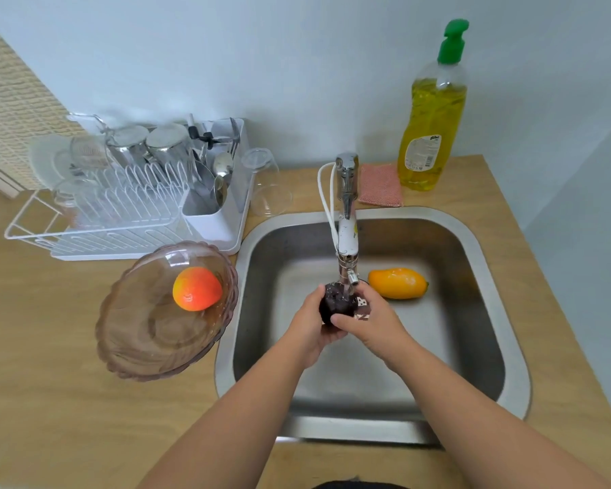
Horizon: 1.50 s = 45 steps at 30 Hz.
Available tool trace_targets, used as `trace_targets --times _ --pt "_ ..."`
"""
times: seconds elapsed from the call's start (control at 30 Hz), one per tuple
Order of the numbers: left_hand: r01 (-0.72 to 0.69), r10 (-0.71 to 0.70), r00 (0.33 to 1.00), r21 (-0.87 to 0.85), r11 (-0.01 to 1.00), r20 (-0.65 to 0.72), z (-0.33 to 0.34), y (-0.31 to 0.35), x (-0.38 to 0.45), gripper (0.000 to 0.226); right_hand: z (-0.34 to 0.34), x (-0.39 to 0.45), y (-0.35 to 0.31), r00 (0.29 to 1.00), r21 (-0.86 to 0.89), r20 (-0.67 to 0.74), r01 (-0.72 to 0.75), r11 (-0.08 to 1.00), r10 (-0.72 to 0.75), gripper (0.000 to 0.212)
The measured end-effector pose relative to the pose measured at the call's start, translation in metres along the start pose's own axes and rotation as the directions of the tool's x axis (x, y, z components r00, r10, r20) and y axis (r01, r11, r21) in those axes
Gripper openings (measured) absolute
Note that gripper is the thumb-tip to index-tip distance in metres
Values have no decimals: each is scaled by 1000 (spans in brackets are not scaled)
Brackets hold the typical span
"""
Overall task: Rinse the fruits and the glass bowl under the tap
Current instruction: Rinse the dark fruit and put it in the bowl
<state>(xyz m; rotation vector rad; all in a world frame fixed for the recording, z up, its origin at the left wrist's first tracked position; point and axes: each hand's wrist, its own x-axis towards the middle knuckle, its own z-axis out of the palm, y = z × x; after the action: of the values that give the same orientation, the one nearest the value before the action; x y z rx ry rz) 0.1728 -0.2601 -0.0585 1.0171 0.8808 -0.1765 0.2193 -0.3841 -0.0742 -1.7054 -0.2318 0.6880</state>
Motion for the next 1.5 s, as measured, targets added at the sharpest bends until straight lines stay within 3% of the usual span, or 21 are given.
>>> trace_targets --times 0.1,0.2,0.3,0.43,0.5,0.6,0.67,0.87,0.97,1.07,1.2,1.27,1.33,1.5 --pt "-18 18 1000 -30 999 -10 2 1 0 42 0 1 0 999 177 -29 -12 984 17 39" --pt "-52 51 999 -47 998 -17 10 -4 -1 42 4 3 2 996 214 -77 -28 976 45 28" --pt "-149 152 988 89 985 -30 17 -12 -2 40 5 2 -6 986 247 -155 -20 969 59 17" --pt "-248 262 965 249 936 -22 19 -19 -4 36 2 4 -5 976 251 -210 5 968 50 26" --pt "-252 263 965 223 942 -19 20 -17 -2 35 1 4 2 989 237 -140 -9 971 43 28" --pt "-206 215 976 167 964 -38 19 -10 -1 37 2 0 9 999 207 -13 -36 978 39 58" --pt "-206 212 977 152 967 -22 20 -8 -1 35 5 -2 8 1000 190 -9 -12 982 14 65" --pt "-261 260 965 139 955 23 25 -14 -4 13 12 1 -4 970 257 -241 35 966 29 17" --pt "-271 287 956 181 945 -63 26 -13 -7 18 11 -1 -2 975 284 -220 24 959 41 23" --pt "-225 244 958 135 965 -147 23 -11 -2 29 9 -7 3 994 329 -103 -2 944 39 27" --pt "-168 161 978 -46 985 -134 21 -10 1 44 9 -9 5 1000 346 -21 -9 938 18 39" --pt "-191 182 977 -75 979 -116 21 -13 0 47 11 -6 1 997 338 -74 2 941 24 30" --pt "-257 253 961 -19 966 -110 22 -14 -2 45 13 -1 -3 985 352 -169 29 936 33 18" --pt "-347 350 936 64 936 -42 26 -19 -8 10 13 6 -9 947 510 -253 -44 859 199 28"
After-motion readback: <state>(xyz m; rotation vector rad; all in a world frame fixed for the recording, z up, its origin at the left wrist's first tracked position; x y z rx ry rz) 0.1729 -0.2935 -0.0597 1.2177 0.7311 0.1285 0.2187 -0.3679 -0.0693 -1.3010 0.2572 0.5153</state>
